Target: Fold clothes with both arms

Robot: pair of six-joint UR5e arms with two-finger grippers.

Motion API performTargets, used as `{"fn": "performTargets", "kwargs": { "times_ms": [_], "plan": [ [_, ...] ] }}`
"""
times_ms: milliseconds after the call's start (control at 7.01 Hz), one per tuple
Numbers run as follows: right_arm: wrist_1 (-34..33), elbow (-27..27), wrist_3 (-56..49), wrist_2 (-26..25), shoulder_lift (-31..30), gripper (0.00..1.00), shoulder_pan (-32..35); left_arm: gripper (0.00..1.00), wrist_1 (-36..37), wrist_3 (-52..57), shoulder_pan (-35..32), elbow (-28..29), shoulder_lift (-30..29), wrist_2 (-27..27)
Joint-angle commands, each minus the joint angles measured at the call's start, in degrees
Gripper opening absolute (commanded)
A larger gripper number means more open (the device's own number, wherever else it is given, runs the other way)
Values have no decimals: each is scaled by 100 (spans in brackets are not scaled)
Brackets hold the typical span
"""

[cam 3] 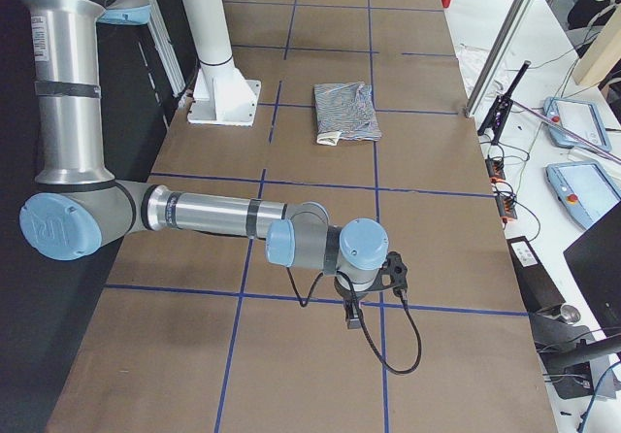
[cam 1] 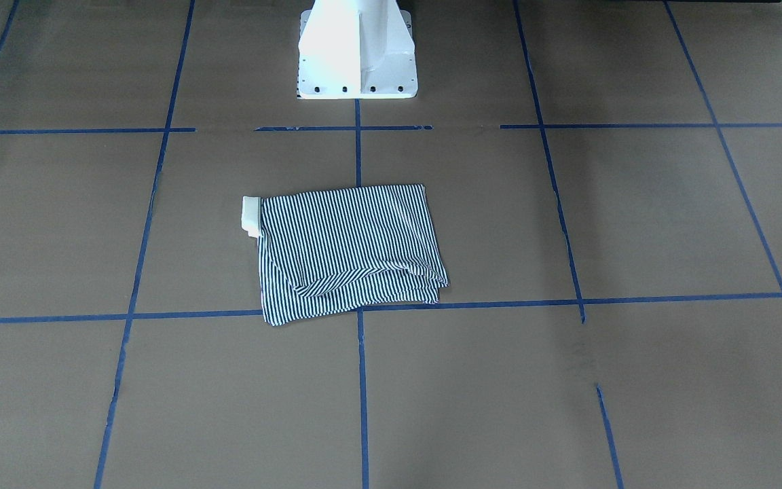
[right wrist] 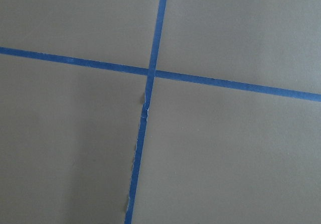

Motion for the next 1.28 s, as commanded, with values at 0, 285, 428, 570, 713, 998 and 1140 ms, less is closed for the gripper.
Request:
{"fn": "performTargets", "kwargs": {
  "times_ms": [0, 285, 428, 570, 713, 998, 1140],
  "plan": [
    [5, -10, 18, 49, -15, 100, -3, 100, 418, 15, -34, -7, 141, -193],
    [5, -10, 201, 32, 2, 100, -20, 100, 437, 6, -43, -16, 132, -651],
    [22, 50, 585, 23, 37, 100, -47, 100, 428, 6, -34, -25, 141, -652],
    [57, 225, 1016, 14, 46, 100, -169, 100, 419, -3, -34, -33, 132, -652],
    [101, 357, 1316, 5, 47, 100, -266, 100, 419, -3, -34, -42, 132, -652],
    [110, 367, 1328, -4, 47, 100, -407, 100, 419, -29, -43, -42, 123, -643],
    [110, 367, 1336, -4, 47, 100, -425, 100, 419, -290, -43, -8, 141, -660]
  ]
}}
